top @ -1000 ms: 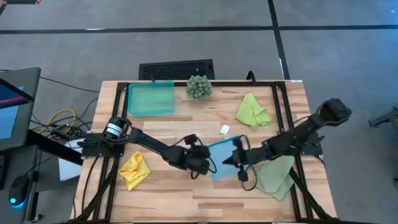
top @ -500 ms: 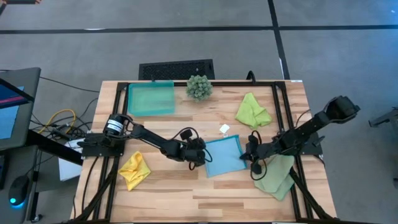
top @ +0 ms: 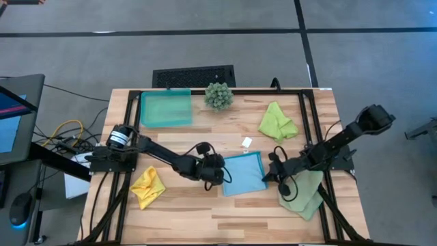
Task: Fold microfiber towels
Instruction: Fold the blue microfiber cloth
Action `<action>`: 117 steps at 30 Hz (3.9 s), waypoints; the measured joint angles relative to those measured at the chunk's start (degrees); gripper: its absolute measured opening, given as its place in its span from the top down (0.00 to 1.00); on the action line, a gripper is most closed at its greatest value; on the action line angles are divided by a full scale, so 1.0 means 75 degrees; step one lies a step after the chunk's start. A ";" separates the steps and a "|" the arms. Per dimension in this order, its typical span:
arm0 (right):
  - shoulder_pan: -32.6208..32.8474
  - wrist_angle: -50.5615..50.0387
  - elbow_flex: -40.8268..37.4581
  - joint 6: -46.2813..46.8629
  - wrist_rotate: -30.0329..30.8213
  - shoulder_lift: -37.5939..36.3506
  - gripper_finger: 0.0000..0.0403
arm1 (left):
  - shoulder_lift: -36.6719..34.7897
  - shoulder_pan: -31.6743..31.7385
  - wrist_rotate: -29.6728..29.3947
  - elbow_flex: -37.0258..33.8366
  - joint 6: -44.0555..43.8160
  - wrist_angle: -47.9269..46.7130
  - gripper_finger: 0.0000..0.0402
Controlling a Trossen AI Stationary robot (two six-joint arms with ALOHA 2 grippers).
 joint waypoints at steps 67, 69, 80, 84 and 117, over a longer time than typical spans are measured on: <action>0.1161 0.0330 0.2801 -0.2703 0.1194 0.3928 0.98 | 0.0929 0.0167 0.1473 0.0931 0.0848 0.1209 0.94; 0.1242 0.0176 0.2798 -0.2481 0.0936 0.3760 0.96 | 0.0996 0.0223 0.1725 0.0911 0.0924 0.1051 0.94; 0.1565 -0.0254 0.2795 -0.1836 0.0262 0.2868 0.98 | 0.1306 0.0222 0.2429 0.0942 0.2013 0.1758 0.94; 0.1394 -0.0177 0.2798 -0.1521 -0.0442 0.2822 0.98 | 0.1185 0.0116 0.2804 0.0928 0.2160 0.1897 0.94; 0.3410 -0.4567 0.4246 -0.0285 0.2106 0.2984 0.63 | 0.1470 -0.2339 0.1870 0.2074 0.4048 0.1705 0.67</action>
